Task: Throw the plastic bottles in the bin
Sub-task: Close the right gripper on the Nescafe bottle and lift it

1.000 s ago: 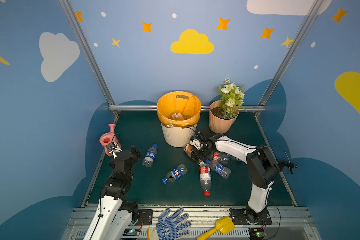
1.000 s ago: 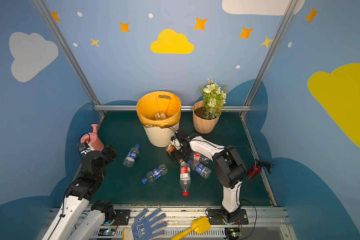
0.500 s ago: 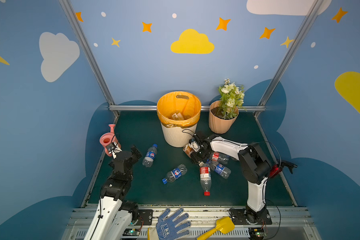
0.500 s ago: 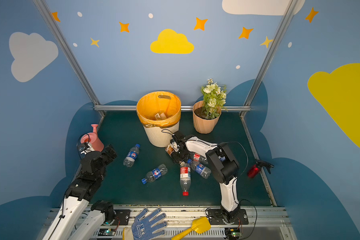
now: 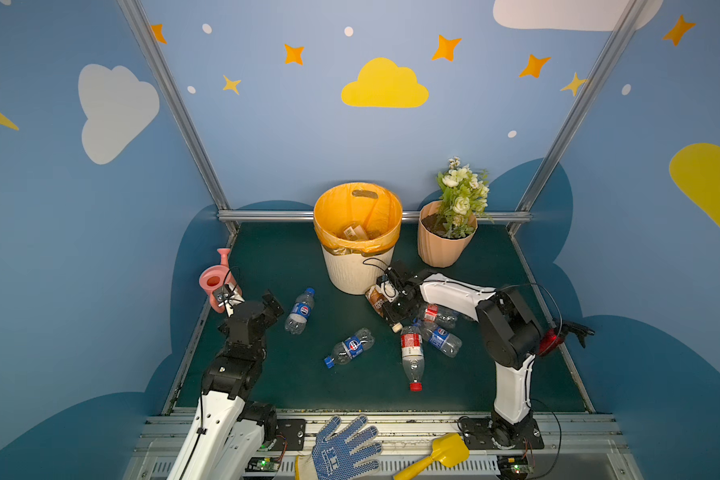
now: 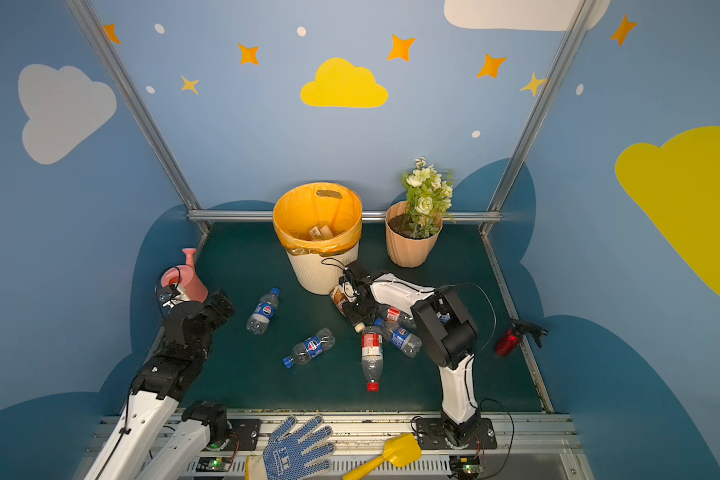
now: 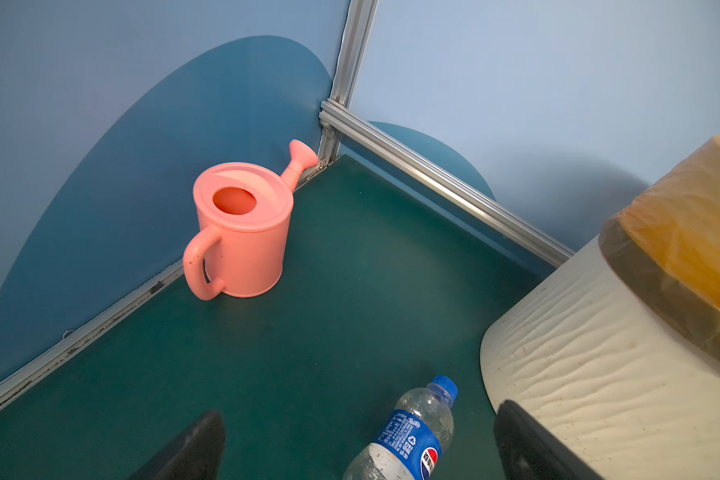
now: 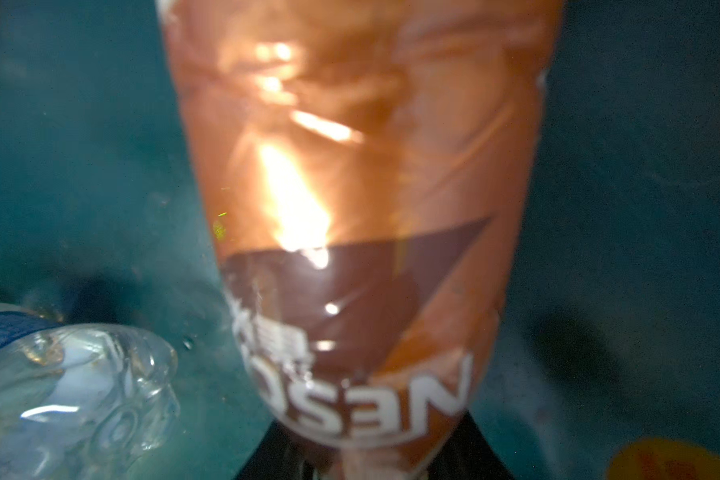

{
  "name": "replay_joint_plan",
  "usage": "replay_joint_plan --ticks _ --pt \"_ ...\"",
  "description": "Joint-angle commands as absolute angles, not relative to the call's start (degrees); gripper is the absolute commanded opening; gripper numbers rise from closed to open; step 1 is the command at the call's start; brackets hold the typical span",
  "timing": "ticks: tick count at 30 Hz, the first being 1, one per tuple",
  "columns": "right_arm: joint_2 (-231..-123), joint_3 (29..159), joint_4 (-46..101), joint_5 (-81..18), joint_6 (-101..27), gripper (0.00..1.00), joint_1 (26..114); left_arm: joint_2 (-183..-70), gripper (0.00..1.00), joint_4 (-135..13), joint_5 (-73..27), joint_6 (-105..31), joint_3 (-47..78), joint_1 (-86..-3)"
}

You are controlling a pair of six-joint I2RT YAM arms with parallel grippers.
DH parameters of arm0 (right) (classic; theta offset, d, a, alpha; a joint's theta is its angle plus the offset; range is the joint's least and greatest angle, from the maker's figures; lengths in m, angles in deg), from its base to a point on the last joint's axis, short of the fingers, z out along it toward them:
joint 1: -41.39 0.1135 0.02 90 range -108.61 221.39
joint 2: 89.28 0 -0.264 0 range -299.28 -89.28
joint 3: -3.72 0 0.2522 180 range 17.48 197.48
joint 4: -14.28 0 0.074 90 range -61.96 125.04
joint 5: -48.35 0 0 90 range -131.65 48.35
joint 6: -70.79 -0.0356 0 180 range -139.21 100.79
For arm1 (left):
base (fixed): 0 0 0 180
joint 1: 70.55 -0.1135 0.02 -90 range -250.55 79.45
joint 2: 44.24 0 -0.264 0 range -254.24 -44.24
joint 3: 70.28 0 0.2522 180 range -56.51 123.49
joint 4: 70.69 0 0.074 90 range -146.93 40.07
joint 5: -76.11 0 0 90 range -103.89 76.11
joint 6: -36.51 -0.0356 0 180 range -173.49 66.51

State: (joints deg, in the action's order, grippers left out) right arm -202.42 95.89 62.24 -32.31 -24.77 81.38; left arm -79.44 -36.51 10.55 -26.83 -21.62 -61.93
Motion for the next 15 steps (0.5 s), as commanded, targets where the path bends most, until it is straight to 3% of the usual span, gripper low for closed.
replay_joint_plan --ticks 1,8,15 --pt "-198.38 94.87 59.84 -31.39 -25.22 0.30 81.73 -79.50 1.00 -36.26 10.22 -27.91 -21.84 -62.18" --pt "-193.58 92.07 56.61 -30.01 -25.39 0.26 81.80 -79.64 1.00 -36.29 10.06 -28.08 -21.53 -62.22" --pt "-185.12 85.19 49.78 -28.50 -25.73 0.28 81.83 -79.73 1.00 -36.81 9.78 -28.03 -21.62 -62.18"
